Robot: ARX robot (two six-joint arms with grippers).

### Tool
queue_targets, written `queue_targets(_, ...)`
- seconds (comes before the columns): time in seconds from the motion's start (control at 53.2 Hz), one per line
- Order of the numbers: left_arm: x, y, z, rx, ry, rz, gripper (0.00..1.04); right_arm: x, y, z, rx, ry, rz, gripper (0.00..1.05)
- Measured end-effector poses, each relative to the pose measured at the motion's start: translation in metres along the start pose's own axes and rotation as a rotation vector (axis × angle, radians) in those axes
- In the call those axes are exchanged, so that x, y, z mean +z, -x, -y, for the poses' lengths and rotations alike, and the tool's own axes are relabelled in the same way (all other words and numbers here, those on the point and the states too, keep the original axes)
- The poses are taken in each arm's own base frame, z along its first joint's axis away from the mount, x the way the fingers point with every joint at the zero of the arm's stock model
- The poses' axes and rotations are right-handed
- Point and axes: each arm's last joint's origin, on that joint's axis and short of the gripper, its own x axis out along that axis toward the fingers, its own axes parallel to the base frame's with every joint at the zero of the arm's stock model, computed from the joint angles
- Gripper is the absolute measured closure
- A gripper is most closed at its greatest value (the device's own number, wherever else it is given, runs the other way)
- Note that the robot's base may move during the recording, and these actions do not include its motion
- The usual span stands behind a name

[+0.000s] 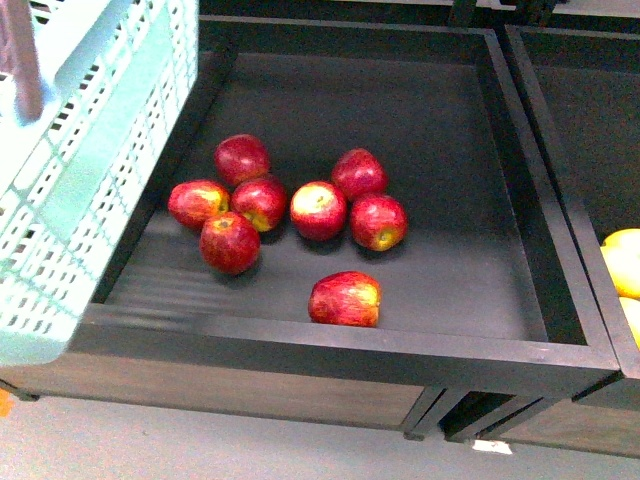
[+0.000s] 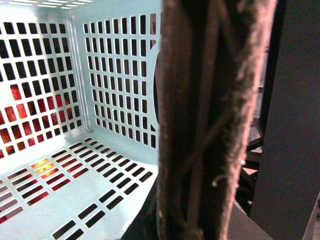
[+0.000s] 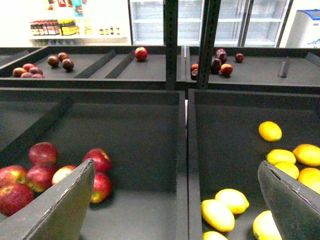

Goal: Pick lemon and mango into basket

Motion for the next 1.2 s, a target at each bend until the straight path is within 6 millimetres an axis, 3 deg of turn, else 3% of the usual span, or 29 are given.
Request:
queue_targets(0.169,-0.024,-0.031,0.02,-0.019,-0.374,-0.126,0.99,0.0,0.0,0.0,0.0,0.0,0.0,0.09)
queue_targets(0.244,-0.046,-0.064,0.033,-0.039,-0.529,-0.189,0.99,0.0,0.0,0.0,0.0,0.0,0.0,0.09)
queue_targets(0.394,-0.093,-0.108,0.064,-0.132,-0.56,-0.34,0.99,0.0,0.0,0.0,-0.004,0.0,0.0,0.09)
queue_targets(0.526,-0.136,-0.124,0.082,-0.169,-0.539,-0.474,0.99,0.0,0.0,0.0,-0.003,0.0,0.0,0.09)
queue_targets(0.676,-0.189,-0.121,0.095,-0.209,-0.501,-0.619,0.99,0.0,0.0,0.0,-0.003,0.0,0.0,0.09)
queue_targets(0.789,-0.208,-0.109,0.096,-0.207,-0.497,-0.684,0.99,0.0,0.0,0.0,-0.003,0.0,0.0,0.09)
queue_targets(1.202,-0.209,-0.106,0.094,-0.173,-0.515,-0.675,0.99,0.0,0.0,0.0,-0.003,0.0,0.0,0.09)
